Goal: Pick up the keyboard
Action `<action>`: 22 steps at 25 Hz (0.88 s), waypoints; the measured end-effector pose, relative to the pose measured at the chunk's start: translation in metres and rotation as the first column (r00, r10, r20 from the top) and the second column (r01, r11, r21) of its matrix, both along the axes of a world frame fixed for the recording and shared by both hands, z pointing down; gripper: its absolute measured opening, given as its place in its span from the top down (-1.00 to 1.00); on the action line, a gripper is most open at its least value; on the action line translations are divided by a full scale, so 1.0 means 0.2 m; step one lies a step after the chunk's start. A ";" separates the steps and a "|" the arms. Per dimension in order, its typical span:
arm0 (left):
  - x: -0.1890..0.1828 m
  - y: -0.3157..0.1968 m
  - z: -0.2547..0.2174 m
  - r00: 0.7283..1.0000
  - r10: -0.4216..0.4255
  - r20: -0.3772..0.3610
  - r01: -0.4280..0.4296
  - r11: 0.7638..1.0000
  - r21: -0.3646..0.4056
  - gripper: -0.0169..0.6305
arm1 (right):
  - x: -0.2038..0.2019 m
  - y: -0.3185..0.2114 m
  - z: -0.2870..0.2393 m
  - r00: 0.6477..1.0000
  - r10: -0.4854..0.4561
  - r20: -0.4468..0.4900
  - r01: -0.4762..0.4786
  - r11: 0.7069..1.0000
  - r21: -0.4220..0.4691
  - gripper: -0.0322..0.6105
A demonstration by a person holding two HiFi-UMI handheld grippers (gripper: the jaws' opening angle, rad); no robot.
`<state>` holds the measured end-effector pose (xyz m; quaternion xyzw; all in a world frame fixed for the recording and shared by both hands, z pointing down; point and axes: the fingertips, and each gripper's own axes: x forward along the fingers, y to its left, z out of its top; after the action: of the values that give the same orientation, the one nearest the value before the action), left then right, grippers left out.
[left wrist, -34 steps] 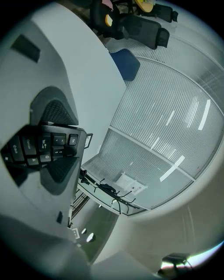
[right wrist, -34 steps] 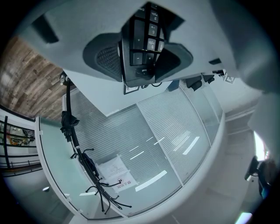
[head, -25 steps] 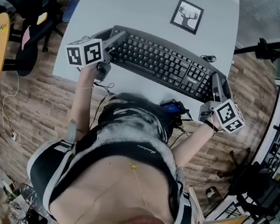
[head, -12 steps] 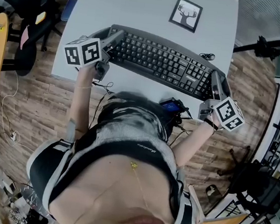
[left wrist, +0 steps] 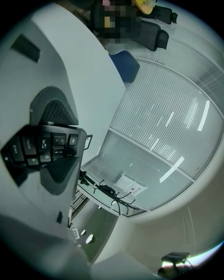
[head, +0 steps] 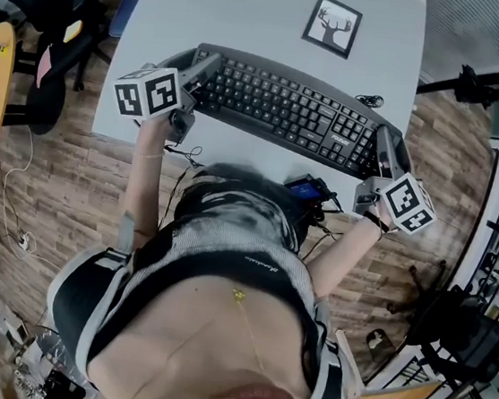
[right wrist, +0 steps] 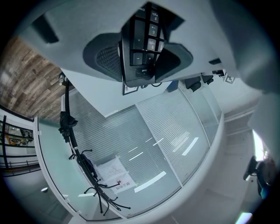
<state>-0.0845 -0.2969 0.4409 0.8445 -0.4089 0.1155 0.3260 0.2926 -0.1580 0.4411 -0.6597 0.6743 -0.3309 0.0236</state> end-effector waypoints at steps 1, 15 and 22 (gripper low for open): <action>0.00 0.00 0.00 1.000 0.001 -0.001 -0.001 1.000 -0.003 0.28 | 0.00 0.00 0.00 1.000 0.000 0.000 0.000 1.000 -0.001 0.17; 0.01 0.00 0.03 1.000 -0.002 0.007 0.002 1.000 -0.016 0.28 | 0.01 0.00 0.02 1.000 -0.001 -0.001 0.000 1.000 -0.008 0.17; 0.02 0.01 0.04 1.000 0.003 0.001 -0.003 1.000 -0.022 0.28 | 0.01 0.00 0.03 1.000 0.000 0.000 0.000 1.000 -0.010 0.17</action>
<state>-0.0814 -0.2957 0.4483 0.8414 -0.4064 0.1212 0.3348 0.2952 -0.1573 0.4462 -0.6599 0.6725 -0.3343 0.0206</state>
